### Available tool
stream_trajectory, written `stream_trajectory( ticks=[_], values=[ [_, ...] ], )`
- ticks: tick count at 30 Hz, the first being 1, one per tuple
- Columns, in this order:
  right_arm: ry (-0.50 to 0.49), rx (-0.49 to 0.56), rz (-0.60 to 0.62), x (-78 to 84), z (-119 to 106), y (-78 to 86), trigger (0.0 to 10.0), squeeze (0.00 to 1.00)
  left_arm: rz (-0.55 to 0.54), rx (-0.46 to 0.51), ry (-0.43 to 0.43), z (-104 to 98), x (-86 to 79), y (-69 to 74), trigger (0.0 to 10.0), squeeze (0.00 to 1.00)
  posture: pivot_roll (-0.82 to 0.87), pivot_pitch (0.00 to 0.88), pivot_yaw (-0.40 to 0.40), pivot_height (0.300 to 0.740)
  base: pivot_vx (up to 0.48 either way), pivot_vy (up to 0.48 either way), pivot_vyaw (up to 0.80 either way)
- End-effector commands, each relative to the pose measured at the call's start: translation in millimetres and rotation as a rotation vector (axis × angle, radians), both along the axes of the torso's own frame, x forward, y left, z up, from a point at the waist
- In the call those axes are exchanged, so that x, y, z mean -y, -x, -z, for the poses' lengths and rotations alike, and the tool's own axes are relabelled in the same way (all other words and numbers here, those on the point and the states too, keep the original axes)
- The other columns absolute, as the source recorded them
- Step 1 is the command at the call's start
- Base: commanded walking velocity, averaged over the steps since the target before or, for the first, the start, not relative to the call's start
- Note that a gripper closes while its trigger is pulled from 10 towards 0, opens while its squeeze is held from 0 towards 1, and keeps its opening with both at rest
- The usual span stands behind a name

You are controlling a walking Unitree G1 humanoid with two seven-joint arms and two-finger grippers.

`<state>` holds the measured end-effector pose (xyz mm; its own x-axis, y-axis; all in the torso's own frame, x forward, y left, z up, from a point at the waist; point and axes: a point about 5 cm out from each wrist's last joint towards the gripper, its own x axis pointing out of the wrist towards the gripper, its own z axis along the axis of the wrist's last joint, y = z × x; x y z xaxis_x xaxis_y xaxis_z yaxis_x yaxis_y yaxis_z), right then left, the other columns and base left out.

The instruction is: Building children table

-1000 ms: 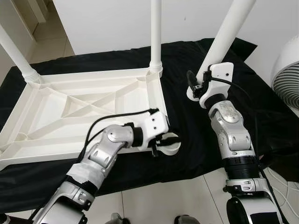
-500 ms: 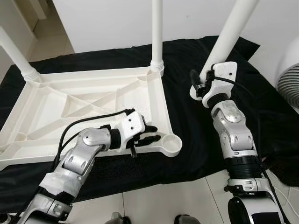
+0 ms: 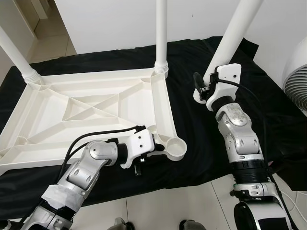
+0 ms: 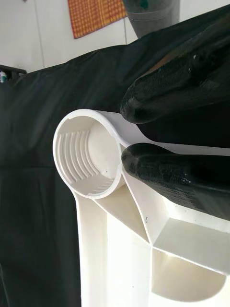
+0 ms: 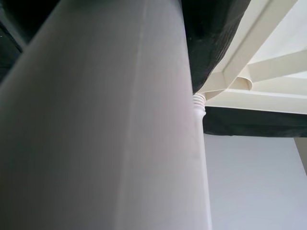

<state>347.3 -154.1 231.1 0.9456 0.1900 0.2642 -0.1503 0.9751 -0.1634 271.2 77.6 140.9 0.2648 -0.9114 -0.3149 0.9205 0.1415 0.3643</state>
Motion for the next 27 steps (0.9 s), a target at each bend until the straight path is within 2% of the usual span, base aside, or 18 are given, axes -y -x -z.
stream_trajectory(
  ticks=[1,3,6,9,14,22,27],
  values=[
    [0.017,0.016,-0.017,-3.3,-5.9,-2.2,10.0,0.00,-0.066,0.057,-0.062,8.0,-4.6,-7.2,10.0,0.00,-0.11,0.110,0.099,0.740,0.000,0.000,0.00],
    [0.017,0.016,-0.017,-3.3,-5.9,-2.2,10.0,0.00,-0.066,0.057,-0.062,8.0,-4.6,-7.2,10.0,0.00,-0.11,0.110,0.099,0.740,0.000,0.000,0.00],
    [0.018,0.019,-0.018,-2.9,-7.8,-2.8,10.0,0.00,-0.113,0.095,-0.074,10.2,-1.8,-14.5,10.0,0.00,-0.11,0.114,0.095,0.740,0.000,0.000,0.00],
    [0.018,0.020,-0.022,-4.1,-8.3,-2.3,10.0,0.00,-0.149,0.139,-0.093,13.7,6.1,-20.4,10.0,0.00,-0.12,0.116,0.093,0.740,0.000,0.000,0.00],
    [0.018,0.021,-0.027,-5.4,-8.6,-1.8,10.0,0.00,-0.173,0.154,-0.094,12.4,11.2,-25.0,10.0,0.00,-0.12,0.122,0.095,0.740,0.000,0.000,0.00],
    [0.015,0.016,-0.021,-4.6,-7.2,-1.5,10.0,0.00,-0.180,0.172,-0.043,-0.7,27.3,-33.7,10.0,0.00,-0.12,0.128,0.100,0.740,0.000,0.000,0.00],
    [0.001,0.011,-0.026,-7.2,-4.9,-0.4,10.0,0.00,-0.192,0.192,-0.018,-3.2,46.1,-40.7,10.0,0.00,-0.12,0.120,0.108,0.740,0.000,0.000,0.00]
  ],
)
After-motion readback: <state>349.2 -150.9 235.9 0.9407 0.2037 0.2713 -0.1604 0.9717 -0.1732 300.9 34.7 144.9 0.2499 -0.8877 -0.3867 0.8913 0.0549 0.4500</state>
